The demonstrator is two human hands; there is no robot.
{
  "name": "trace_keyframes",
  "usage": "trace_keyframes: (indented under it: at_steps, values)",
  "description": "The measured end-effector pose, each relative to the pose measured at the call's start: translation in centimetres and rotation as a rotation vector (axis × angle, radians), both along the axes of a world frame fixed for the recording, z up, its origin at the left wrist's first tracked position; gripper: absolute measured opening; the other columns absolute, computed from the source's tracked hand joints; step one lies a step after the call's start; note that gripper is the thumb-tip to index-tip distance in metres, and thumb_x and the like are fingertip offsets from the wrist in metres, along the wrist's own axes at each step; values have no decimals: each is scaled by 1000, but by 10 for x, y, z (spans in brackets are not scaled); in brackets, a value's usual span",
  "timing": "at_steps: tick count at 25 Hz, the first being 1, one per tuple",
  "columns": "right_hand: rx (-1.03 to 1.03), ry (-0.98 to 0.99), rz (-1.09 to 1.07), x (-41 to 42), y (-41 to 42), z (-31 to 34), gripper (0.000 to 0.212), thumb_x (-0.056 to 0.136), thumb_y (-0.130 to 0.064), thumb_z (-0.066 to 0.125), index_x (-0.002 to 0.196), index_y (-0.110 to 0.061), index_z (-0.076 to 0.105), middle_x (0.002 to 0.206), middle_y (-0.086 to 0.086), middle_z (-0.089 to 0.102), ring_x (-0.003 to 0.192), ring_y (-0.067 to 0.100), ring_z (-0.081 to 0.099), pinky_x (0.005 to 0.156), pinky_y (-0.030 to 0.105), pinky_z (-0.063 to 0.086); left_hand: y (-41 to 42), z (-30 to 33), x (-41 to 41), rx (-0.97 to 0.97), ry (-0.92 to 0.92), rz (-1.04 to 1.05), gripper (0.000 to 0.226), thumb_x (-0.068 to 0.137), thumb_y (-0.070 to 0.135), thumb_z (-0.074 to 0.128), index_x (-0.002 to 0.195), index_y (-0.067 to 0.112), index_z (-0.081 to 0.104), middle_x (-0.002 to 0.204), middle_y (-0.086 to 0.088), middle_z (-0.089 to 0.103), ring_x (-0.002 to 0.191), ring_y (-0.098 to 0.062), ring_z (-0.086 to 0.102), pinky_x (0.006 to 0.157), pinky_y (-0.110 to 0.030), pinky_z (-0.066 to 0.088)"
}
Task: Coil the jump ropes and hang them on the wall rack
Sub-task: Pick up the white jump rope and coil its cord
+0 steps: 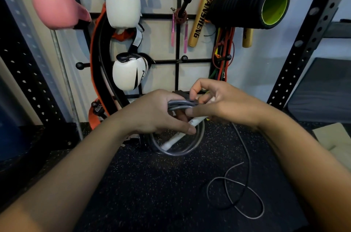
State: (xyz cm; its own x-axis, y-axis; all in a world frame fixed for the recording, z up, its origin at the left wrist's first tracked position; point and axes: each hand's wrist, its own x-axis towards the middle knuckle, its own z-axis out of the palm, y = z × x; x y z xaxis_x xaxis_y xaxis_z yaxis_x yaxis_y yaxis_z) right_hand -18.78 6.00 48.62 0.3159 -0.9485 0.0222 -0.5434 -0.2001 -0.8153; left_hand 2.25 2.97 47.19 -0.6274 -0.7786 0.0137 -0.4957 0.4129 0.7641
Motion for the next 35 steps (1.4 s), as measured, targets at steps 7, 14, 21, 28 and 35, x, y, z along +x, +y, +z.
trace_keyframes:
  at_steps: [7,14,21,28,35]
  values:
    - [-18,-335,-108,-14,-4,-18,80,94,-82,17,83,-26,73,68,10,48,50,20,33,53,34,28,-4,-2,-4,387,1107,184,26,78,20,78,97,9,65,67,3,56,37,-2,35,36,-15,34]
    - [-243,-597,-344,60,11,-45,38,100,-47,57,96,-11,69,78,2,72,57,1,62,52,15,46,16,-26,-46,356,1330,629,53,79,39,83,123,12,68,81,1,65,56,-6,53,65,-27,53]
    - [-328,27,-209,20,1,-27,46,99,-54,48,80,-15,63,70,2,61,62,29,57,63,45,52,2,-7,5,-80,845,608,99,64,59,85,147,32,39,136,6,64,118,-8,64,103,-34,47]
    - [-238,129,28,11,8,-22,38,86,-59,64,106,-27,60,70,-8,66,55,8,55,52,29,45,9,18,16,-126,-125,-19,84,67,46,89,138,41,44,130,19,64,116,2,61,100,-26,46]
    - [-309,10,-40,15,11,-27,42,88,-67,54,100,-27,51,69,19,60,52,20,44,52,39,39,6,-16,-8,83,111,-10,32,82,41,79,109,25,72,63,-1,66,58,-17,61,53,-22,51]
